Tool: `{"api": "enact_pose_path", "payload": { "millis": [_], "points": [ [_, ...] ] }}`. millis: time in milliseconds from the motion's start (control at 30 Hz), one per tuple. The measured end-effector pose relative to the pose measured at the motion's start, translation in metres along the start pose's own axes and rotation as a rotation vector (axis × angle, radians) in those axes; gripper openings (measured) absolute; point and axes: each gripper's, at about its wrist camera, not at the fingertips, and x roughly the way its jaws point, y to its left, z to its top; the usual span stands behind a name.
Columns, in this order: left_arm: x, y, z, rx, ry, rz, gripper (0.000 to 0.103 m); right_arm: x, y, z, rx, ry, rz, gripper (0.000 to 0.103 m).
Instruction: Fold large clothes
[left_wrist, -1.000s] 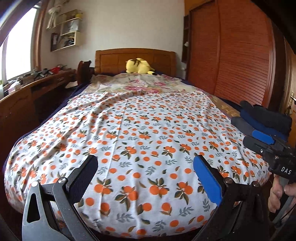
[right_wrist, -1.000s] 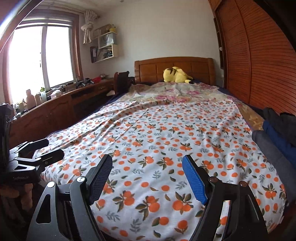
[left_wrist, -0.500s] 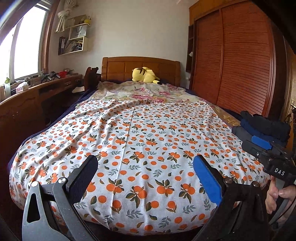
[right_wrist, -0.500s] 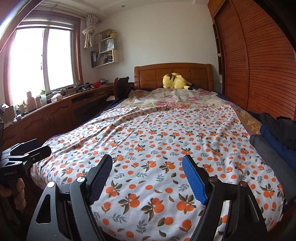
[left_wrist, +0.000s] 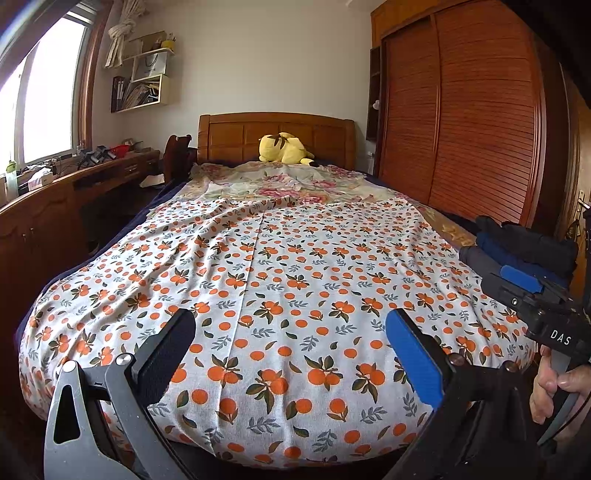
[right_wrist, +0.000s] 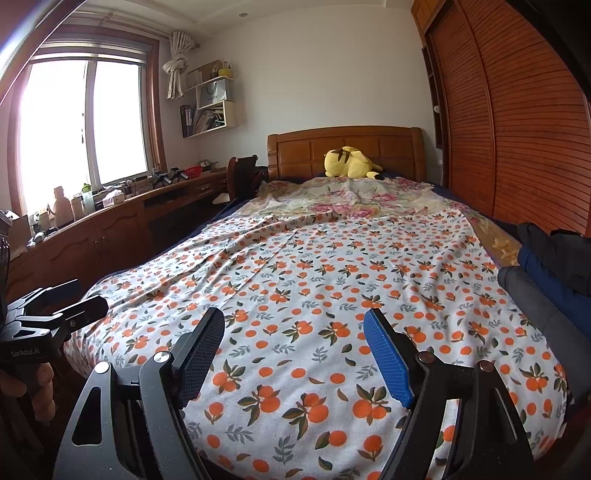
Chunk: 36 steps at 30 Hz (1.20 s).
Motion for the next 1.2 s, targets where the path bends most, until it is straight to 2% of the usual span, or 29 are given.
{"api": "enact_pose_path", "payload": {
  "millis": [1200],
  "points": [
    [-0.0078, -0.0059, 0.0025, 0.015, -0.013, -0.006, 0.103, 0.0042, 0.0037, -0.0009, 0.019, -0.004, -0.015, 0.079]
  ]
}}
